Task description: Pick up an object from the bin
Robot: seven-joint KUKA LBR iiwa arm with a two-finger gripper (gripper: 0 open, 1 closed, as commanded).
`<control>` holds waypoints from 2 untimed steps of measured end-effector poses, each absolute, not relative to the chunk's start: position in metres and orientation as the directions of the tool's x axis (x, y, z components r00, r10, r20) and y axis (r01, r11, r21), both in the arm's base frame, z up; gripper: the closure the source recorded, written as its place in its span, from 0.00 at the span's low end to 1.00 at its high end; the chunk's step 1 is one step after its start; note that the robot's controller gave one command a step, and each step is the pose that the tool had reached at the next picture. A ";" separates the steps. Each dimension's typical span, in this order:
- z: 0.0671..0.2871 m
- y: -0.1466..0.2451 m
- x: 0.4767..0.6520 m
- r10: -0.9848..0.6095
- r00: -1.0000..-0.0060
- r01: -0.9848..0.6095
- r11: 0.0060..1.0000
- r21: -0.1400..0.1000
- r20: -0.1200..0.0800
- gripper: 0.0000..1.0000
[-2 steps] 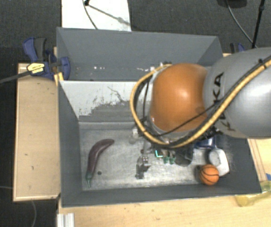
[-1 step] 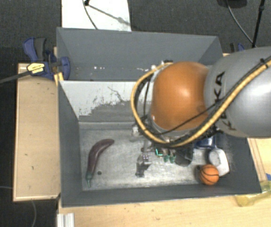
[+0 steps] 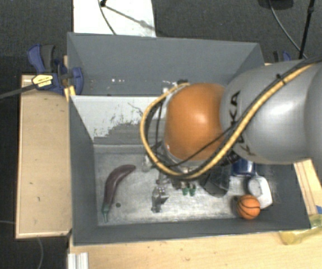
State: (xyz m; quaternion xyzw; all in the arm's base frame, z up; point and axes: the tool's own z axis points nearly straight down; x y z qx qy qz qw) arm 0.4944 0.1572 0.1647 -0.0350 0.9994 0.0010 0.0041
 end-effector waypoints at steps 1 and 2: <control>0.123 0.173 0.533 -0.066 -0.998 -0.066 0.998 0.002 -0.006 0.00; 0.078 0.200 0.551 -0.099 -0.995 -0.099 0.995 0.001 -0.003 1.00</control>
Offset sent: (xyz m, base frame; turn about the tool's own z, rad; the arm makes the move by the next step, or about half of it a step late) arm 0.0558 0.0425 -0.0867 -0.0342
